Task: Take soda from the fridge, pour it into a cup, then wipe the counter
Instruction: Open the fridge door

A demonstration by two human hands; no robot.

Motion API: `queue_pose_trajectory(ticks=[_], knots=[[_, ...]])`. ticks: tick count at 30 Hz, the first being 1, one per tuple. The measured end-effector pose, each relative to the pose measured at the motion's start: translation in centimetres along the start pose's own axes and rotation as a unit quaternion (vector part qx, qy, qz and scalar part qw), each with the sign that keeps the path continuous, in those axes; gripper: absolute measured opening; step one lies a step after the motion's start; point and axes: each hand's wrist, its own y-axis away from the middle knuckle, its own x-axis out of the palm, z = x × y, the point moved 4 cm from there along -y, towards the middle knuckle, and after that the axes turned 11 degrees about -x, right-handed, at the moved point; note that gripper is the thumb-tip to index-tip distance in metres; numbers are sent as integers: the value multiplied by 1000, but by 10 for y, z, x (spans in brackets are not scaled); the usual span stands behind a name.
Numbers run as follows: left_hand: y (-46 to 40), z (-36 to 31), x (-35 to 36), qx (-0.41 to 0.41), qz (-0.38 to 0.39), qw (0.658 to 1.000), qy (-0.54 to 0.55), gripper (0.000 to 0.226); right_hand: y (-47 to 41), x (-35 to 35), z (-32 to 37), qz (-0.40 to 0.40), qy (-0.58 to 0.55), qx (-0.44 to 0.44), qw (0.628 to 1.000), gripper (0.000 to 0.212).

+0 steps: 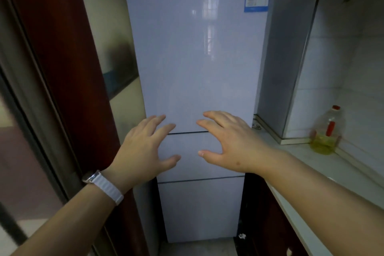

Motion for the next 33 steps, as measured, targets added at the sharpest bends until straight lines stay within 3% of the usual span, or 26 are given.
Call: queue_pose_trajectory(ticks=[8, 20, 22, 24, 26, 30, 33], knots=[[-66, -12, 40, -27, -18, 999, -10, 78, -28, 21, -81, 3, -14, -37, 999, 74], [-130, 32, 80, -59, -67, 995, 49, 61, -103, 48, -121, -10, -31, -71, 997, 73], [-145, 46, 90, -100, -94, 976, 167, 47, -115, 54, -124, -9, -26, -68, 997, 72], [-158, 61, 106, -165, -109, 931, 305, 27, -129, 58, -127, -9, -22, -63, 998, 72], [-172, 77, 127, -236, -92, 892, 375, 19, -147, 63, -130, -4, -14, -63, 998, 71], [-204, 112, 161, -316, -68, 862, 392, 35, -186, 72, -137, -6, -2, -62, 998, 73], [-229, 138, 182, -382, -54, 835, 393, 73, -210, 86, -139, -5, 1, -61, 998, 72]])
